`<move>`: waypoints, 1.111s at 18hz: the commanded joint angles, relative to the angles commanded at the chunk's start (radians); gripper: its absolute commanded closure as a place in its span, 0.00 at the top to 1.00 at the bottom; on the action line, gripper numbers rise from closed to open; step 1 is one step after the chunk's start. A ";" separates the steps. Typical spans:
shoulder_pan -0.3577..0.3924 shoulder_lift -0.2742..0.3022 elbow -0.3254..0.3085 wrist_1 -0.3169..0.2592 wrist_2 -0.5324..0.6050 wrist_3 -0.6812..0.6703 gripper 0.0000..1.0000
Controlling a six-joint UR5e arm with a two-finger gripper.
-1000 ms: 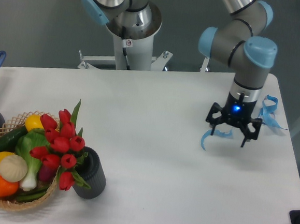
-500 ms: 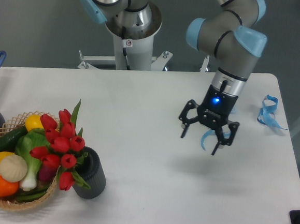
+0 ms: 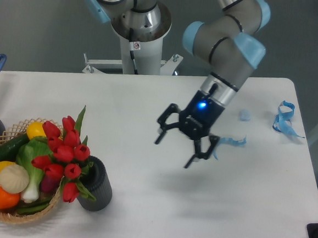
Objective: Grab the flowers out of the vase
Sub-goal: 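Lower the open gripper around the tulip stems above the vase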
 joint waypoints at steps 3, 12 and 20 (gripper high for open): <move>-0.032 0.009 0.005 0.002 -0.017 0.000 1.00; -0.123 -0.017 0.017 0.005 -0.019 0.037 1.00; -0.201 -0.090 0.068 0.008 -0.026 0.037 1.00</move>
